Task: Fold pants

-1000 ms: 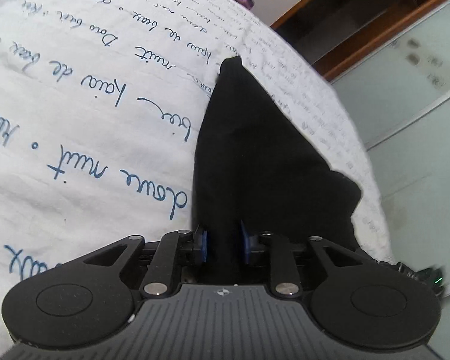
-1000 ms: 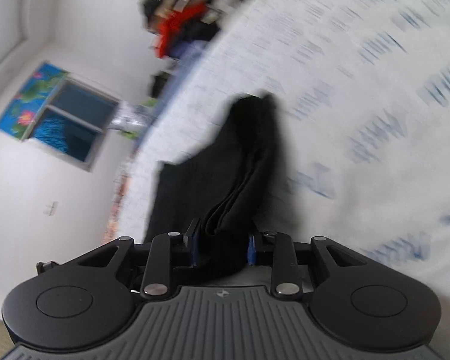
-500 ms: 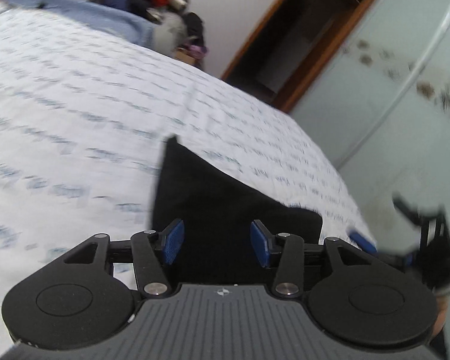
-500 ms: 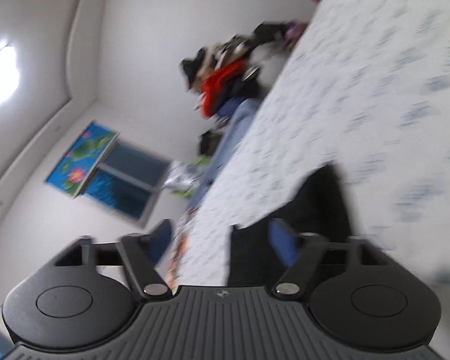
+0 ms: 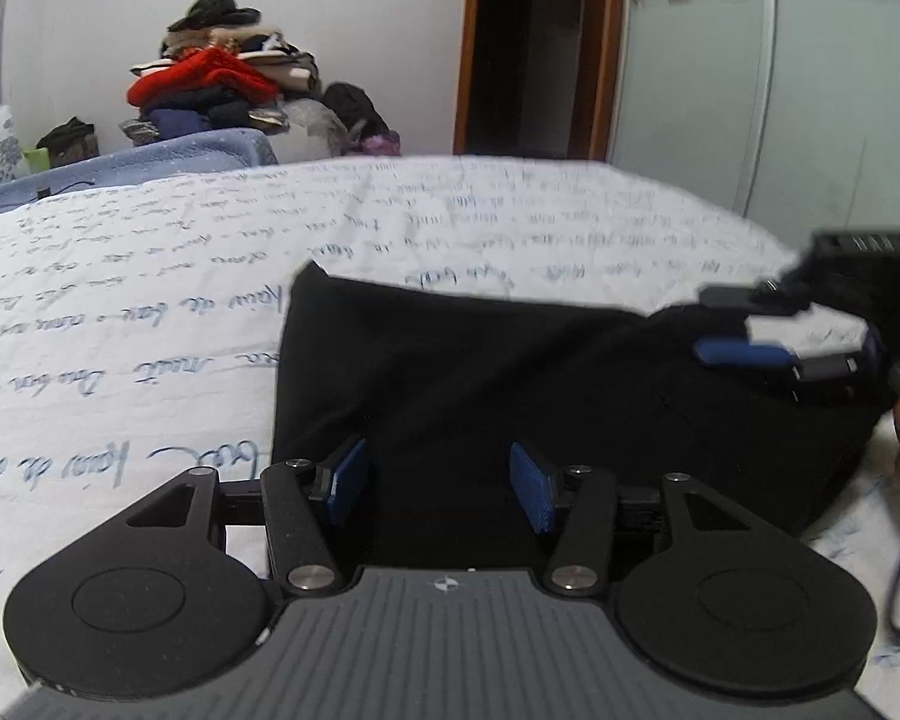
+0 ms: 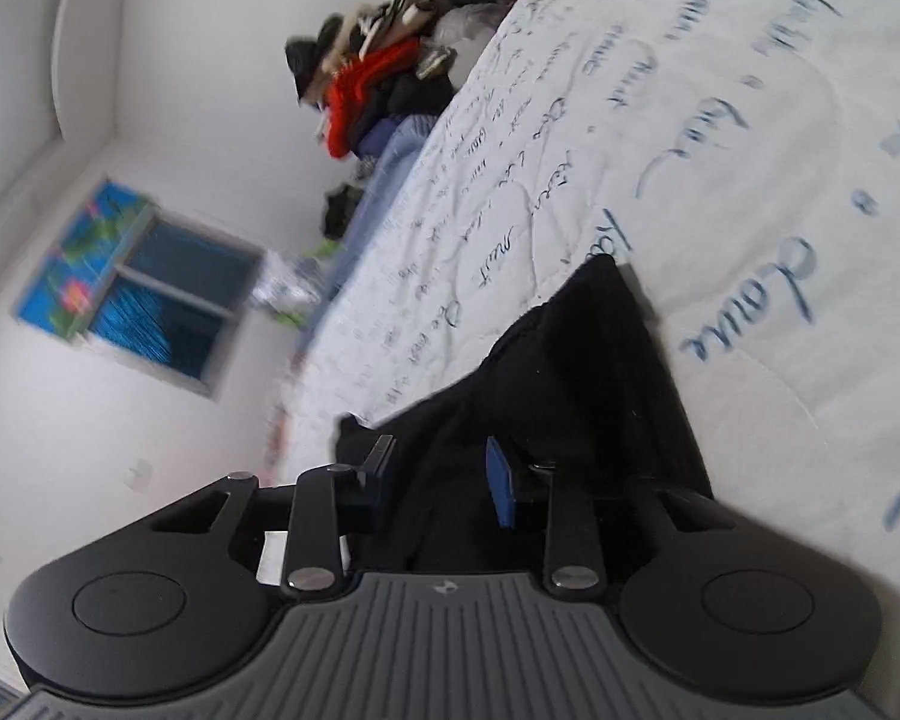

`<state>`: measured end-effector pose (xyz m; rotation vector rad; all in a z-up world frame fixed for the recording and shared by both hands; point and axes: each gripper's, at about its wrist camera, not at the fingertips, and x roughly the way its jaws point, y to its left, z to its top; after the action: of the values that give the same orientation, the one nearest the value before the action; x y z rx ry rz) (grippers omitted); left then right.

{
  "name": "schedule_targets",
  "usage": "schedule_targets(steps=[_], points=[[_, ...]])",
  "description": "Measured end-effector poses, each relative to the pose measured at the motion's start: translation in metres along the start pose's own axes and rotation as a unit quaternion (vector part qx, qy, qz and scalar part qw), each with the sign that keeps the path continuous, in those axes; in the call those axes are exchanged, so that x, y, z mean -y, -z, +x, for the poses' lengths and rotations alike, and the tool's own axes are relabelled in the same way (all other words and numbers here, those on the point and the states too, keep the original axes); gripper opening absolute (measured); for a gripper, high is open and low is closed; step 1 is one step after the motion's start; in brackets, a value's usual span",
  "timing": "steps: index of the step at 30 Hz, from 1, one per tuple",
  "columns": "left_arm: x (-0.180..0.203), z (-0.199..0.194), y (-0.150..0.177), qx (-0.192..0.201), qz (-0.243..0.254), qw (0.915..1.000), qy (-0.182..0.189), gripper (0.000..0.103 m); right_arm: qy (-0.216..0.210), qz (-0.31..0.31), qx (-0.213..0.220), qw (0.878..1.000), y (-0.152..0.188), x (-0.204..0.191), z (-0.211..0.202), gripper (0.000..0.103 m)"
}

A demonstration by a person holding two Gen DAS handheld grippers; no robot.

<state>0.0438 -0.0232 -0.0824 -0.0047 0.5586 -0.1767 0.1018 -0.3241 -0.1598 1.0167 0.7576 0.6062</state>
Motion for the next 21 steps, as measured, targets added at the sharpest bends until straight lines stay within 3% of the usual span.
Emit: schedule_targets(steps=[2,4,6,8,9,11,14,16,19,21], points=[[-0.003,-0.022,0.004,0.02,-0.006,0.9997,0.014,0.06,-0.003,-0.031,0.011,0.999,0.018,-0.016,-0.022,0.04],[0.0,-0.04,0.013,0.026,0.007,0.9996,0.013,0.062,-0.005,-0.088,0.017,0.996,0.044,-0.039,-0.038,0.062],[0.002,-0.047,0.022,0.017,0.015,0.9995,0.021,0.064,0.014,-0.153,0.013,0.988,0.068,-0.054,-0.046,0.069],[0.004,-0.042,0.033,0.006,0.015,0.9997,0.018,0.067,0.056,-0.189,0.015,0.98,0.082,-0.056,-0.044,0.069],[0.002,-0.037,0.037,0.005,0.009,0.9998,0.017,0.067,0.055,-0.18,0.013,0.982,0.085,-0.047,-0.04,0.069],[-0.003,-0.03,0.039,0.007,-0.013,0.9996,0.024,0.068,0.001,-0.144,0.046,0.989,0.087,-0.021,-0.044,0.069],[-0.009,-0.028,0.038,0.006,-0.028,0.999,0.033,0.069,-0.011,-0.13,0.044,0.991,0.083,-0.015,-0.048,0.069],[-0.008,-0.033,0.037,0.013,-0.025,0.9993,0.026,0.069,0.0,-0.136,0.052,0.989,0.085,-0.023,-0.046,0.069],[-0.004,-0.065,0.039,0.033,-0.047,0.9984,0.0,0.07,0.048,-0.134,0.097,0.985,0.105,-0.048,-0.064,0.07],[-0.003,-0.086,0.045,0.033,-0.078,0.9964,0.001,0.081,0.065,-0.175,0.123,0.975,0.129,-0.073,-0.072,0.078]])
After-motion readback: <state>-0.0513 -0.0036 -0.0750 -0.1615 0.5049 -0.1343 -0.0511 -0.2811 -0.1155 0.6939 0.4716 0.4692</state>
